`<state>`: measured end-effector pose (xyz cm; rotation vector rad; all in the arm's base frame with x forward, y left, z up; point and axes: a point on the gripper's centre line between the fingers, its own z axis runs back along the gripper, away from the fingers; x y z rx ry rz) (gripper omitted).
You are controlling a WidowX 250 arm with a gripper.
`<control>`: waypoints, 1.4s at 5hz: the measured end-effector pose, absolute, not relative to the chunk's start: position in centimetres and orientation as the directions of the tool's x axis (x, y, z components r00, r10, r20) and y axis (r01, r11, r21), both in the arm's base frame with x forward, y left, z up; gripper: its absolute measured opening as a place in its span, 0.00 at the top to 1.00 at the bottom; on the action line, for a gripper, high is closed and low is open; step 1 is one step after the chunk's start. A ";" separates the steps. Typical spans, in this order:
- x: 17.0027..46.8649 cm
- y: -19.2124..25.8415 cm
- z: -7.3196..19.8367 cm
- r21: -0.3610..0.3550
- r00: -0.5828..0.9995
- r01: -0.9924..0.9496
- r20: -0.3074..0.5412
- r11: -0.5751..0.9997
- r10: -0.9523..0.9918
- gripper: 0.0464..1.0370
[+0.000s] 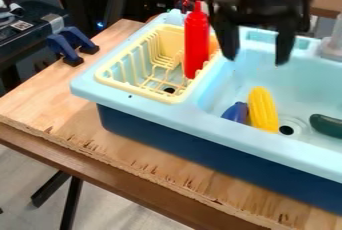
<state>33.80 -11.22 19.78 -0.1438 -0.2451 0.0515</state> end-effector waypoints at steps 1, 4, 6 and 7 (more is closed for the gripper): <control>34.3 -9.2 22.8 -0.179 0.969 -0.036 0.236 0.983 0.078 0.04; 35.8 -3.9 26.7 -0.072 0.941 -0.024 0.335 0.997 0.047 0.04; 38.0 -1.5 24.9 -0.077 0.955 -0.020 0.293 0.997 0.042 0.04; 39.1 -1.1 23.4 -0.083 0.968 -0.016 0.250 0.996 0.037 0.04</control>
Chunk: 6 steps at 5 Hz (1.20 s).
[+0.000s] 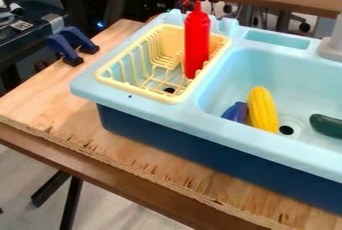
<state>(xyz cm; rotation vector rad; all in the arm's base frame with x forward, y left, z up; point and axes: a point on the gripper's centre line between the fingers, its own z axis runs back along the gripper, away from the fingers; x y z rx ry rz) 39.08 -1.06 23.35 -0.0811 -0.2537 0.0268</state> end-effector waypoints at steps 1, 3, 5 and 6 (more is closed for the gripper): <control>39.7 -1.1 22.6 -0.081 0.973 -0.007 0.228 0.997 0.025 0.04; 40.5 -2.0 21.5 -0.067 0.978 0.013 0.207 0.998 0.001 0.04; 41.1 -2.6 21.1 -0.073 0.977 0.021 0.213 0.997 -0.005 0.38; 41.1 -2.7 21.1 -0.079 0.976 0.014 0.216 0.997 0.003 0.68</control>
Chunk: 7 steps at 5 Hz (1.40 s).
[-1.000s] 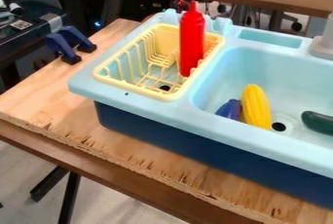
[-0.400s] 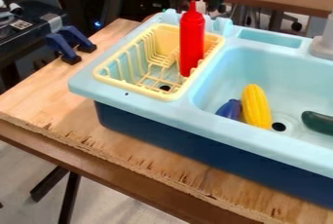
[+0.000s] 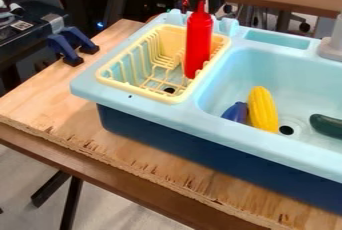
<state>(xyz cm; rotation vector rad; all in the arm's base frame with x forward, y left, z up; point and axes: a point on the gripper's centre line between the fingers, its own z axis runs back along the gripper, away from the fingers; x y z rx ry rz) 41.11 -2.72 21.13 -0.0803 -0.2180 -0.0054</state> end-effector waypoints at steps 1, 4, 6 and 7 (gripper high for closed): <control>41.1 -2.4 20.9 -0.082 0.977 0.005 0.213 0.997 0.013 0.87; 39.9 -3.6 23.1 -0.107 0.965 0.029 0.262 0.994 0.000 0.93; 36.8 -10.8 29.6 -0.112 0.915 0.100 0.401 0.989 -0.047 0.94; 34.4 -13.2 30.5 -0.160 0.886 0.161 0.458 0.974 -0.071 0.94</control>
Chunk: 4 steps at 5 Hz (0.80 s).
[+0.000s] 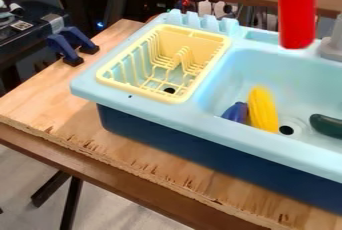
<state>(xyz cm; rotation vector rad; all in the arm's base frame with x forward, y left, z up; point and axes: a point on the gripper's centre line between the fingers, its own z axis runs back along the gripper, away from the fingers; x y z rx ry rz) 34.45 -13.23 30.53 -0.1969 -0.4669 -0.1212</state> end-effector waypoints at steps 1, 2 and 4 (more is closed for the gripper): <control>33.2 -16.0 27.9 -0.131 0.887 0.247 0.429 0.960 -0.169 0.94; 32.6 -18.4 26.2 -0.095 0.882 0.309 0.401 0.946 -0.248 0.94; 32.5 -20.6 21.1 -0.091 0.881 0.376 0.343 0.922 -0.326 0.94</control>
